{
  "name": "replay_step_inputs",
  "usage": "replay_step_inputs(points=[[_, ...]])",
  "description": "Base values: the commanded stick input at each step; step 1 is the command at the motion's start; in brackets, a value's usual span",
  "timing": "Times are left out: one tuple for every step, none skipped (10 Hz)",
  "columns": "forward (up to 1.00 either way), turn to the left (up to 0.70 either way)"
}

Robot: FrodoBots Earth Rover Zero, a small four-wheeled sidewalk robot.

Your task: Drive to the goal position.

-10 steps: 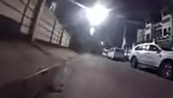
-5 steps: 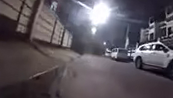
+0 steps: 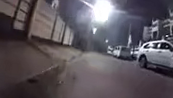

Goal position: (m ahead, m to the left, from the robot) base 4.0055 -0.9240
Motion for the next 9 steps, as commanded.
replay_step_inputs(points=[[0.7, -0.09], [0.7, -0.13], [0.7, -0.17], [0.7, -0.22], [0.7, -0.17], [0.7, -0.01], [0.7, -0.12], [0.7, -0.25], [0.7, -0.35]])
